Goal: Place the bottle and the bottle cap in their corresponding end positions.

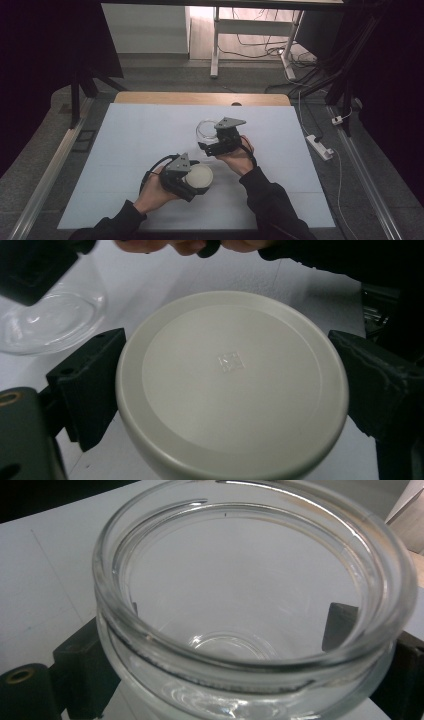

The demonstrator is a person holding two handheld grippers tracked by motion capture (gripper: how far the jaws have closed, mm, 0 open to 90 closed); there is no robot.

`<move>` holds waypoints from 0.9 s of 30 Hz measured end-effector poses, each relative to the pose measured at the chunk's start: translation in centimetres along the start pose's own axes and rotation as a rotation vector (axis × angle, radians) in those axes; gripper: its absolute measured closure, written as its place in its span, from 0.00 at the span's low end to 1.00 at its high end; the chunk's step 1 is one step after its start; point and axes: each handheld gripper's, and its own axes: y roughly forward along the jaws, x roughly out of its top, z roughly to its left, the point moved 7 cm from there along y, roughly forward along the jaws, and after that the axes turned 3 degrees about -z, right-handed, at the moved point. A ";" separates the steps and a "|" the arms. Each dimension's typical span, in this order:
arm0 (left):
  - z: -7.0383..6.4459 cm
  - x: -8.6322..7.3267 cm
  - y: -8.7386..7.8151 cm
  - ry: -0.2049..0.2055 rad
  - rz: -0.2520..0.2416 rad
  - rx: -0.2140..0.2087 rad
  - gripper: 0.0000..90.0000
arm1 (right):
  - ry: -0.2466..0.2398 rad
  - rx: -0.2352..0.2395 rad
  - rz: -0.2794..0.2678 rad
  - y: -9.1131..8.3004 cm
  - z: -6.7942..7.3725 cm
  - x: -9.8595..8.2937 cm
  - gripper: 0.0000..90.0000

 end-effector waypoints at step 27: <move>1.6 -2.6 4.8 0.050 0.099 0.032 0.09 | 0.011 -0.021 0.043 3.8 -1.3 -1.2 0.08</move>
